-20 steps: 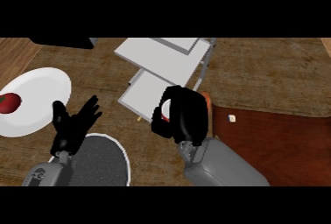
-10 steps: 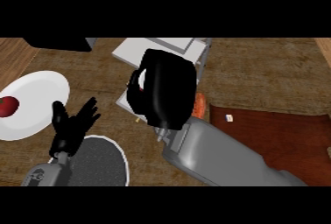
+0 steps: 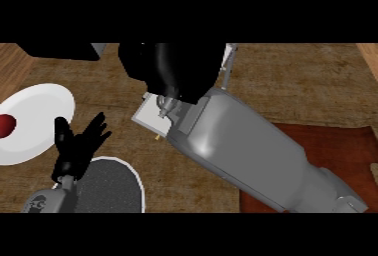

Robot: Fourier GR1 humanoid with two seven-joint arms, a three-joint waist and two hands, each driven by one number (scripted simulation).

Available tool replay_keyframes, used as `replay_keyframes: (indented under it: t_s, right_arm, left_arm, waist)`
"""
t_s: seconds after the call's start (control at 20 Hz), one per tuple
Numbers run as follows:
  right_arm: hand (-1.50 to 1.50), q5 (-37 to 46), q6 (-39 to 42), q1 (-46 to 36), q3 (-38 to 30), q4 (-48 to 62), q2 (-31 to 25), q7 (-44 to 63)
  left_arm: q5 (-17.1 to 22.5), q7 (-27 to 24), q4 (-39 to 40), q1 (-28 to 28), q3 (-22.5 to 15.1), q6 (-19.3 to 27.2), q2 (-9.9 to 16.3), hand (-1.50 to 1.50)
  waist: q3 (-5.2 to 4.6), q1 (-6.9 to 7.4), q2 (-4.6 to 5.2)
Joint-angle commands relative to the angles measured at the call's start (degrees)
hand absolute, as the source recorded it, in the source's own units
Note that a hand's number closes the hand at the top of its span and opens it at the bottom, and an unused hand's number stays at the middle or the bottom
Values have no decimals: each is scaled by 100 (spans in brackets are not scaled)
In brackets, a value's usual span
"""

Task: Pick the can from the tray and place it in the tiered shelf

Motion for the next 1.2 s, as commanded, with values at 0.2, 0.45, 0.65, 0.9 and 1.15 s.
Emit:
replay_keyframes:
  t_s: [0.2, 0.45, 0.65, 0.9, 1.15]
  right_arm:
    - [150, 87, 548, -1674, -975, 1033, 58, 1377]
    - [150, -251, 488, -2268, -1286, 1885, 58, 1377]
    - [150, -573, 615, -2546, -1345, 2277, 57, 1237]
    - [150, -890, 431, -2697, -1052, 2826, 58, 1182]
    - [150, -667, -67, -2718, -1259, 3515, 58, 789]
  left_arm:
    - [40, 21, 205, 29, 87, -28, 21, 0]
    - [52, 42, 82, -46, 90, -61, 40, 0]
    - [105, -103, 24, 116, 175, -55, 5, 0]
    - [-14, -162, -27, 237, 88, -5, -53, 0]
    - [-77, -24, -124, 127, 78, 165, -134, 0]
  waist:
    - [-32, -103, 62]
    - [-18, -66, 148]
    - [-8, -152, 139]
    - [-7, -131, 145]
    - [-1, -194, 173]
